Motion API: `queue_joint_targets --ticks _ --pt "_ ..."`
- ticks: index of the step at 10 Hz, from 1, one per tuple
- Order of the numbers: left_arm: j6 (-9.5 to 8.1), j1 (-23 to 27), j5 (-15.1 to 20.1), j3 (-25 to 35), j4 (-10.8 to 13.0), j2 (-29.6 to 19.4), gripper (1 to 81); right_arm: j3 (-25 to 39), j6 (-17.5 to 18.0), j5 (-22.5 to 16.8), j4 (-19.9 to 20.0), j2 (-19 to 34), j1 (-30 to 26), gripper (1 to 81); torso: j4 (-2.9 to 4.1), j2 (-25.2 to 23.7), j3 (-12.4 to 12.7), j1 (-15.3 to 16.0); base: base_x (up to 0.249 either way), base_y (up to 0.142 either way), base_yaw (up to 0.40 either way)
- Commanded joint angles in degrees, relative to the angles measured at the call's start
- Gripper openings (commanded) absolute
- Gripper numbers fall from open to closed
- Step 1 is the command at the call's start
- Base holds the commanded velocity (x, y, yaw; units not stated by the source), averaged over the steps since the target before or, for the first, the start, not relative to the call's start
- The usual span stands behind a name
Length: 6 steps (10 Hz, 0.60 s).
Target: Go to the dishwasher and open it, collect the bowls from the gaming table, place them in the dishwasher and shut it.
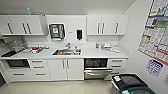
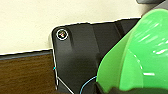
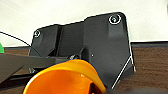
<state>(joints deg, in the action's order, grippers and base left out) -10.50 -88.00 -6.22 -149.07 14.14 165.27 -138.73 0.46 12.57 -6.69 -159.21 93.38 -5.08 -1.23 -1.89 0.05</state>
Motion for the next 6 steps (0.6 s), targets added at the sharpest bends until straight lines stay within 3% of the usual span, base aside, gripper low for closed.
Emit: queue_joint_targets --ticks 1,6 --pt "0.21 1.8 2.4 0.6 0.4 -0.4 1.0 -0.2 -0.1 -2.9 -0.5 2.2 -1.6 1.0 0.0 0.0 0.0 0.0 0.133 0.0 0.0" --pt "0.21 1.7 2.4 0.6 0.4 -0.4 1.0 -0.3 -0.1 -2.9 -0.5 2.2 -1.3 1.0 0.0 0.0 0.0 -0.1 0.14 0.0 0.0"
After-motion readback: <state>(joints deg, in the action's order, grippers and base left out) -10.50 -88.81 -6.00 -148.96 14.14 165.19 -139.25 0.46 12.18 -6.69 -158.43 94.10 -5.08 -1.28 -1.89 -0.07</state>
